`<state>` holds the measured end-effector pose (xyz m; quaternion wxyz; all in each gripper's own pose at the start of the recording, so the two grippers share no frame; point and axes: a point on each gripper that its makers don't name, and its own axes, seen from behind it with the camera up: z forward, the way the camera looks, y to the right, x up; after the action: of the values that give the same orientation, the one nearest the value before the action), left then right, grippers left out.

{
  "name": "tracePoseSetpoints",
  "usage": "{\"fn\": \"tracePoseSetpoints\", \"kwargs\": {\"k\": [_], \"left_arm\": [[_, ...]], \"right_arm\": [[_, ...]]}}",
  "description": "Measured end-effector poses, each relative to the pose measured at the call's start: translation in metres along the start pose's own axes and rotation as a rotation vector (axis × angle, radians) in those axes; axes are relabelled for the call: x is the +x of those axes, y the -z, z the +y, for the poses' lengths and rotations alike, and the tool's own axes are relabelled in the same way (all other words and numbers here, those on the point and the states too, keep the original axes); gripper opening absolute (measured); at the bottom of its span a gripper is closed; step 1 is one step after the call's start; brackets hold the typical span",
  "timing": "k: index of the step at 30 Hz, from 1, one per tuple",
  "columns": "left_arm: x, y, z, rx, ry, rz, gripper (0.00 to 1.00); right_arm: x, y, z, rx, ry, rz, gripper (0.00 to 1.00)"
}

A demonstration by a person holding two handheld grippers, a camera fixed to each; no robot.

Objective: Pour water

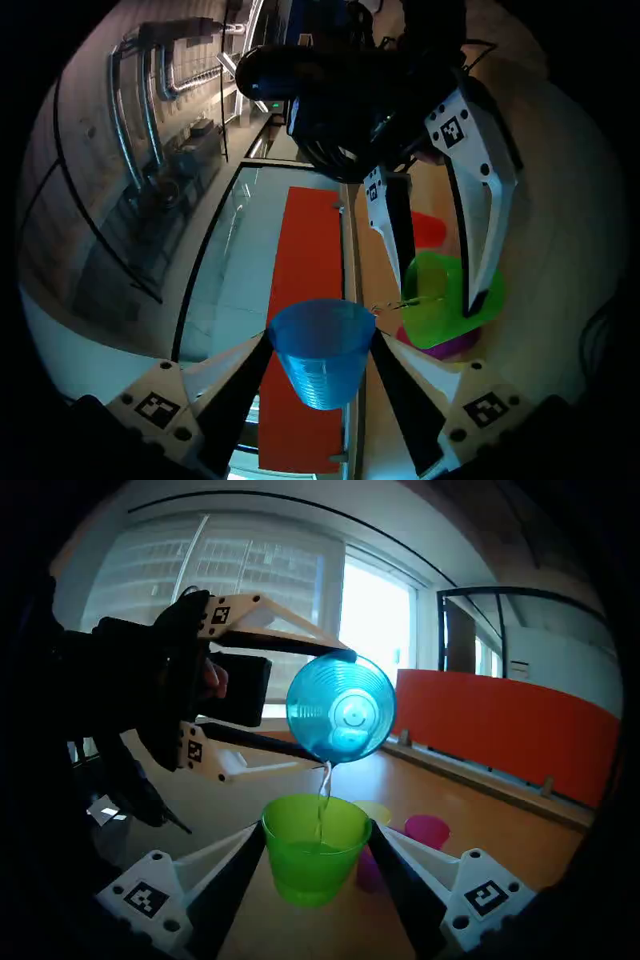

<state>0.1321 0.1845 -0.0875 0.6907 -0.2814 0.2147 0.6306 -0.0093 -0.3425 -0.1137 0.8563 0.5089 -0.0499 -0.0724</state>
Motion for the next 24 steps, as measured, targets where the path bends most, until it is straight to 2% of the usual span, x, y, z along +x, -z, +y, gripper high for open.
{"fn": "tracePoseSetpoints", "kwargs": {"k": [12, 18, 24], "left_arm": [[-0.0006, -0.0035, 0.0021, -0.002, -0.049, -0.002, 0.87], [0.0007, -0.0045, 0.0, 0.002, -0.05, 0.003, 0.87], [0.0006, -0.0052, -0.0017, 0.009, -0.071, 0.005, 0.87]], "right_arm": [[-0.0004, 0.0008, 0.0015, -0.001, 0.0, 0.001, 0.94], [-0.0001, 0.001, 0.0021, -0.001, -0.001, 0.001, 0.94], [0.0003, 0.0012, 0.0022, -0.002, -0.001, 0.003, 0.94]]}}
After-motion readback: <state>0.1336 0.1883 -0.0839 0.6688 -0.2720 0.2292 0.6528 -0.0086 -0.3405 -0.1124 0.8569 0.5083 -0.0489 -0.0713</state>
